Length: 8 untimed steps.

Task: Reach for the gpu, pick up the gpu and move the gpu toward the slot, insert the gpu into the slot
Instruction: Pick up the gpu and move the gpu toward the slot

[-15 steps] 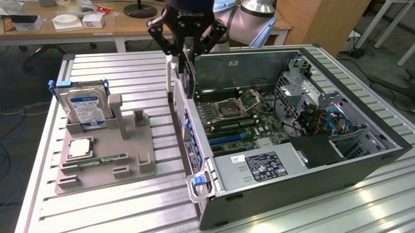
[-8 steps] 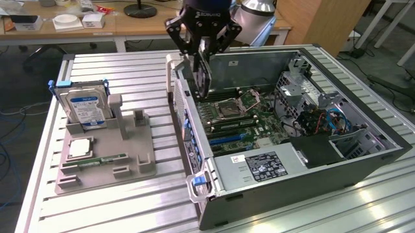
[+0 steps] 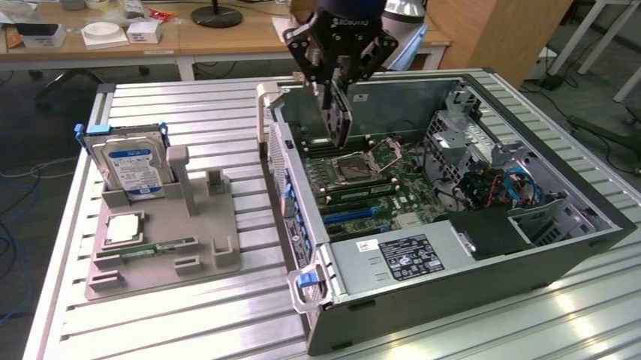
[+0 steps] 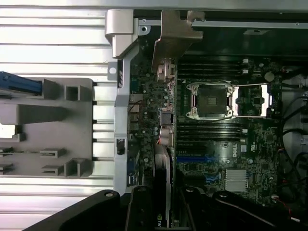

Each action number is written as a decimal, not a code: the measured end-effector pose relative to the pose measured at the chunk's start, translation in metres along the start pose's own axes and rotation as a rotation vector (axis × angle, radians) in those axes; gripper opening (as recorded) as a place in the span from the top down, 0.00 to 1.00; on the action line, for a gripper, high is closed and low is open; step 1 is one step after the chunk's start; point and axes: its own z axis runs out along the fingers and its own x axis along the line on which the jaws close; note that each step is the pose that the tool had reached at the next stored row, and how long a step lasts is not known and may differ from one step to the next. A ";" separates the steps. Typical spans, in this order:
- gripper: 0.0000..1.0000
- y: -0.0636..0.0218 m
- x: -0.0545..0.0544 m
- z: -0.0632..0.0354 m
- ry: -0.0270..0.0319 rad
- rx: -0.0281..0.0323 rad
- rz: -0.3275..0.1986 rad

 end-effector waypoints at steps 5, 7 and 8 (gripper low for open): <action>0.73 0.0002 -0.023 -0.0001 0.0000 -0.0008 0.000; 0.73 0.0002 -0.032 -0.0002 0.0000 -0.0012 0.000; 0.73 0.0003 -0.050 -0.0003 0.0001 -0.0024 -0.001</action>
